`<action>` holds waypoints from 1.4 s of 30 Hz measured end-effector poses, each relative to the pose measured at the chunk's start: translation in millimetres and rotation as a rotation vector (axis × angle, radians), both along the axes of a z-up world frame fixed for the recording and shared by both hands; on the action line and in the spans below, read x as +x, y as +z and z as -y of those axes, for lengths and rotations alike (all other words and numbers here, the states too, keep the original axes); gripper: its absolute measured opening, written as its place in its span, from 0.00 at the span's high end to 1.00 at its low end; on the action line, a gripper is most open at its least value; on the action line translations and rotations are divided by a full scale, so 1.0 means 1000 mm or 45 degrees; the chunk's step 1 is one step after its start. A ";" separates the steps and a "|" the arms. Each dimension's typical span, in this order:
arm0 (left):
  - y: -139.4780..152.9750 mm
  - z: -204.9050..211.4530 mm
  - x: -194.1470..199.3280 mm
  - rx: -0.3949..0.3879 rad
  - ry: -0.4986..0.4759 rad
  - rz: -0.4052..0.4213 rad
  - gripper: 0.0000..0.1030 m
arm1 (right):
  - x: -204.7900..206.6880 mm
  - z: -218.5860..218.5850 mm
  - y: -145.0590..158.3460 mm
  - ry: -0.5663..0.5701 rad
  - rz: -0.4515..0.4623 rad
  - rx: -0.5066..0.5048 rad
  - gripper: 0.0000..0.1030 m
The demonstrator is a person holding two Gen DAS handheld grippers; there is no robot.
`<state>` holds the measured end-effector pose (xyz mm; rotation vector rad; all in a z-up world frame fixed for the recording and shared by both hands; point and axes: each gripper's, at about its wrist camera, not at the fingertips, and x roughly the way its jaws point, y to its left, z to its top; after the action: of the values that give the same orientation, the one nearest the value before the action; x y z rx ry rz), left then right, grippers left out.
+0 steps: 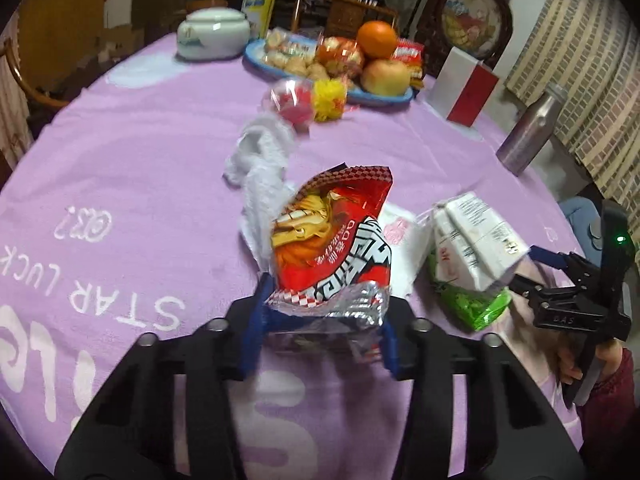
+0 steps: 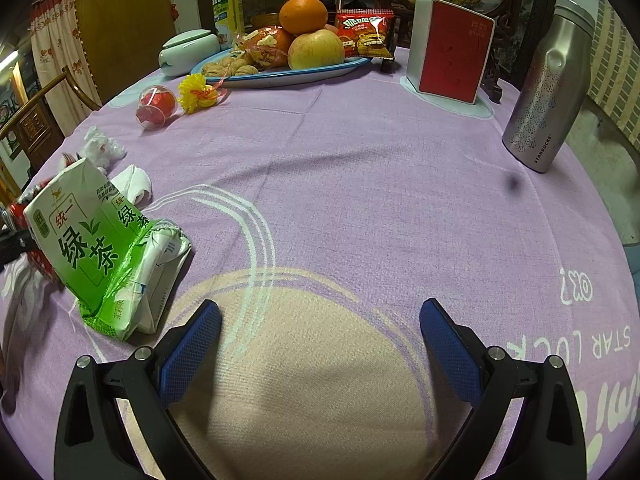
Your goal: Collect trash
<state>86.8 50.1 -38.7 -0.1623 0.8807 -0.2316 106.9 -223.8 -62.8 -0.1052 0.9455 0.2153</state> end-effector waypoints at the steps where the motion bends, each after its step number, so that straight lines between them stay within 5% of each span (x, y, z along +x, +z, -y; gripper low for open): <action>1: 0.005 -0.001 -0.003 0.005 0.005 0.030 0.59 | -0.001 -0.001 0.003 0.024 0.018 0.000 0.05; 7: 0.035 -0.013 -0.036 0.021 0.073 0.224 0.59 | -0.032 -0.015 0.038 0.181 0.262 0.052 0.05; 11: 0.041 -0.017 -0.056 0.015 0.090 0.272 0.59 | -0.047 -0.043 0.041 0.313 0.239 0.165 0.05; 15: 0.046 -0.018 -0.070 0.034 0.084 0.294 0.59 | -0.045 -0.083 0.037 0.359 0.244 0.062 0.09; 20: 0.054 -0.036 -0.090 0.044 0.151 0.315 0.59 | -0.020 -0.111 0.023 0.363 0.163 0.002 0.41; 22: 0.058 -0.046 -0.099 0.056 0.204 0.312 0.59 | -0.016 -0.113 0.018 0.356 0.134 0.007 0.83; 31: 0.065 -0.063 -0.124 0.073 0.333 0.298 0.59 | -0.032 -0.087 0.046 0.351 0.196 0.171 0.86; 42: 0.092 -0.035 -0.168 0.122 0.384 0.375 0.59 | -0.080 -0.081 0.089 0.477 0.289 0.329 0.86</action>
<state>-81.0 84.7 53.1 -0.1646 0.5638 0.0684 27.3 -143.1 26.0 -0.0660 0.6590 0.6560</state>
